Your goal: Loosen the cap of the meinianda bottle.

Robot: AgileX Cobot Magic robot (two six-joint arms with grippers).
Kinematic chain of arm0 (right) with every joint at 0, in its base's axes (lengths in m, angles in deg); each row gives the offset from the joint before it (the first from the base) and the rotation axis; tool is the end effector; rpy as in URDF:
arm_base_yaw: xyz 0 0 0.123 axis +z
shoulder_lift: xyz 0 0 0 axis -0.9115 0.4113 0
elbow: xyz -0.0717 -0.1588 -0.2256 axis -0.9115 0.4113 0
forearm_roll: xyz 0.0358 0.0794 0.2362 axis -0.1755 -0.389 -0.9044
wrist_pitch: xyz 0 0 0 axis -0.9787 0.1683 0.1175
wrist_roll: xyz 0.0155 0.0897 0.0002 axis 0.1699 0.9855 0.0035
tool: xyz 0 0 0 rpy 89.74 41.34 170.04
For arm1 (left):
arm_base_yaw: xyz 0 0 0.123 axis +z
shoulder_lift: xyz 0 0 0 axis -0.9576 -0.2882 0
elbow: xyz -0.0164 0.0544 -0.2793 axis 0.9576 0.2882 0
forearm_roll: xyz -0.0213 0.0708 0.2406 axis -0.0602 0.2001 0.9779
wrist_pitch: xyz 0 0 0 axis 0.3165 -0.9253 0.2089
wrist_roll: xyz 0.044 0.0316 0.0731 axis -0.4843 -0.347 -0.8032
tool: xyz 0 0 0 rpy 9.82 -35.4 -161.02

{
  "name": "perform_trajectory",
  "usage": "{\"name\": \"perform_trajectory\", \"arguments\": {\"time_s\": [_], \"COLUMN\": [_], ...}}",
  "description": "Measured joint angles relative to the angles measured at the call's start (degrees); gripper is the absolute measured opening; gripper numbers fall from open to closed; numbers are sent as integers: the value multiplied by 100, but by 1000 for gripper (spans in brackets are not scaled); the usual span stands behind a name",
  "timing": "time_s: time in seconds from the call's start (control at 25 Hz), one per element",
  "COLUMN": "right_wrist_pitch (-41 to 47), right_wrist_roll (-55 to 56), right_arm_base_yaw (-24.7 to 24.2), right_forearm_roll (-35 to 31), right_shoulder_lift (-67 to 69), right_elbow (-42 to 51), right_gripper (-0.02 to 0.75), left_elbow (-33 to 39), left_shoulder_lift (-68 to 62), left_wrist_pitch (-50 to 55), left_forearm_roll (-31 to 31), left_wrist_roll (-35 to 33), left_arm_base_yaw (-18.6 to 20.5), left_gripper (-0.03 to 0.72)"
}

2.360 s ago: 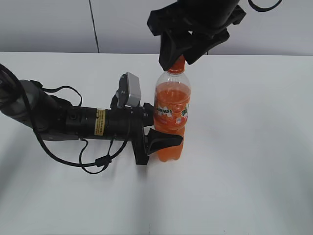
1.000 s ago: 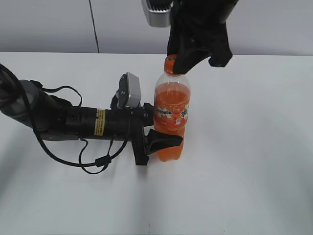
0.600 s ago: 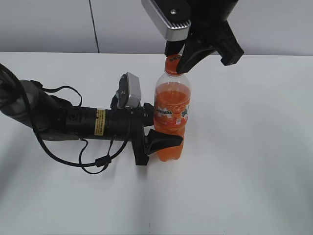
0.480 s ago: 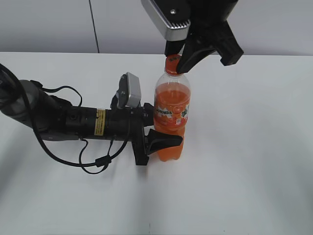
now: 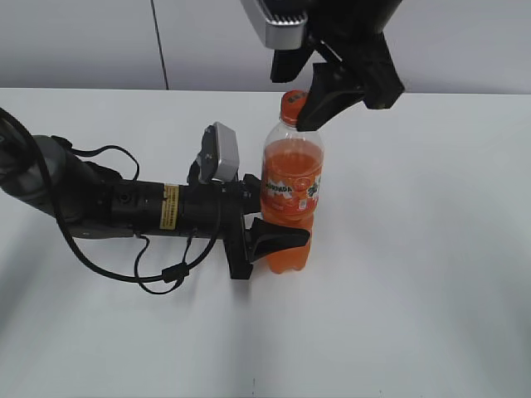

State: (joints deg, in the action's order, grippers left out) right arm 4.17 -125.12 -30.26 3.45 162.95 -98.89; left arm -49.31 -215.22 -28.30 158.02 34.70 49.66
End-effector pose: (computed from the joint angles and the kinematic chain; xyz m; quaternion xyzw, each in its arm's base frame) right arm 0.3017 0.2376 0.3318 -0.8310 0.5145 0.0246 0.2101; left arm 0.3186 -0.2221 0.0776 0.5243 0.6040 -0.4098 0.4386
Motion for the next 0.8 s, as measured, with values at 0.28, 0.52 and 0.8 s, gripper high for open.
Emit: {"name": "perform_trajectory", "arguments": {"time_s": [0.28, 0.52, 0.8], "right_wrist_pitch": [5, 5, 10], "right_wrist_roll": [2125, 5591, 8576], "right_arm_base_yaw": [0, 0, 0], "right_forearm_roll": [-30, -35, 12], "right_shoulder_lift": [-276, -300, -300], "right_elbow": [0, 0, 0], "right_gripper": [491, 491, 491], "left_elbow": [0, 0, 0], "left_shoulder_lift": [0, 0, 0], "left_wrist_pitch": [0, 0, 0], "left_forearm_roll": [0, 0, 0], "left_wrist_roll": [0, 2, 2], "left_arm_base_yaw": [0, 0, 0], "left_gripper": [392, 392, 392]}}
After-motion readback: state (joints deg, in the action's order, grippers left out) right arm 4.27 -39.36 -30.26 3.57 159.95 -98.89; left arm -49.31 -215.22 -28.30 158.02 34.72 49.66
